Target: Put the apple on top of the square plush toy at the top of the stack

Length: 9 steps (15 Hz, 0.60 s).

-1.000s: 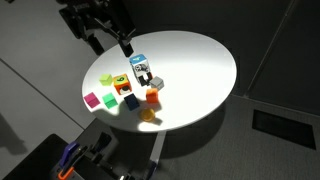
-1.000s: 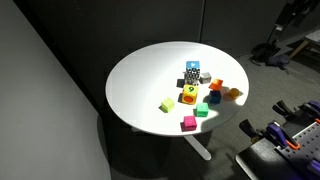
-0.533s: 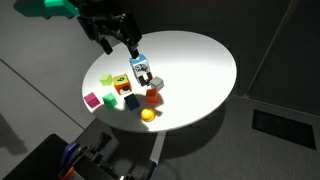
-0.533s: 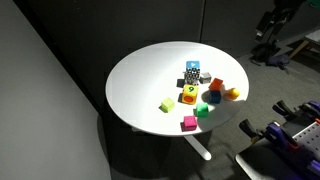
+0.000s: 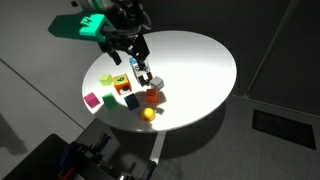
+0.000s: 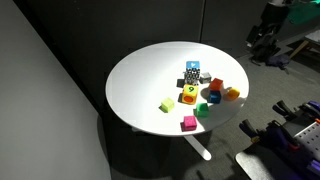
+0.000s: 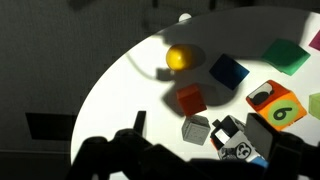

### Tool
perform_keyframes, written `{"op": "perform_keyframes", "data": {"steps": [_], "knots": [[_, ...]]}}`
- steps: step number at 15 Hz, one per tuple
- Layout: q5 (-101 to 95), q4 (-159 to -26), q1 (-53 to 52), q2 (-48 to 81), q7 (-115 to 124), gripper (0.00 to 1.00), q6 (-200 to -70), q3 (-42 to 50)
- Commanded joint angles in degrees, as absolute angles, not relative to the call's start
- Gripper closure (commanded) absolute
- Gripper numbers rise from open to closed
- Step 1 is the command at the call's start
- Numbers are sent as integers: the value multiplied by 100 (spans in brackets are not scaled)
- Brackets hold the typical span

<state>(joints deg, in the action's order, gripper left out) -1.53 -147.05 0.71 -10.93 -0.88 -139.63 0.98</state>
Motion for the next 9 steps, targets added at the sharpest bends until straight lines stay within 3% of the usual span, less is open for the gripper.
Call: {"op": "perform_keyframes", "data": {"steps": [1, 9], "knots": [[-140, -14601, 49, -603, -151, 0, -14495, 80], [-116, -14550, 34, 106, -350, 0, -15201, 44]]}}
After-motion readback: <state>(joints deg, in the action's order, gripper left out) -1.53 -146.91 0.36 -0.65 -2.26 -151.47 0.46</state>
